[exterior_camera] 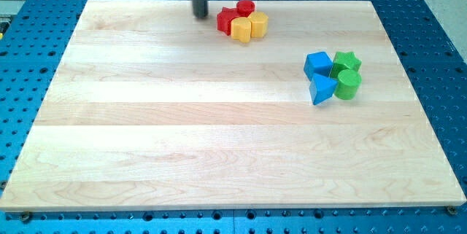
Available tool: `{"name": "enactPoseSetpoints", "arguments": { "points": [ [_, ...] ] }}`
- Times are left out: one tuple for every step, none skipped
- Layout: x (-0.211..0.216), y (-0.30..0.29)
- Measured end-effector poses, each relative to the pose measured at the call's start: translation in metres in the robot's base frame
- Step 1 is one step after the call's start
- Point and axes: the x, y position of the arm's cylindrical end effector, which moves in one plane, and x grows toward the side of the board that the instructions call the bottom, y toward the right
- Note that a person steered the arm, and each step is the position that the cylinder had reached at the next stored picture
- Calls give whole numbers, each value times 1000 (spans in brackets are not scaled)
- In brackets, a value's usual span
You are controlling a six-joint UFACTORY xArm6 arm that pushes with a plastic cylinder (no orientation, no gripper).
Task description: Push the red circle at the top of the green star
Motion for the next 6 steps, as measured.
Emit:
{"name": "enactPoseSetpoints", "arguments": {
  "points": [
    [77,-8],
    [79,-7],
    [20,11],
    [-18,37],
    [-22,101],
    [-3,179]
  ]
}}
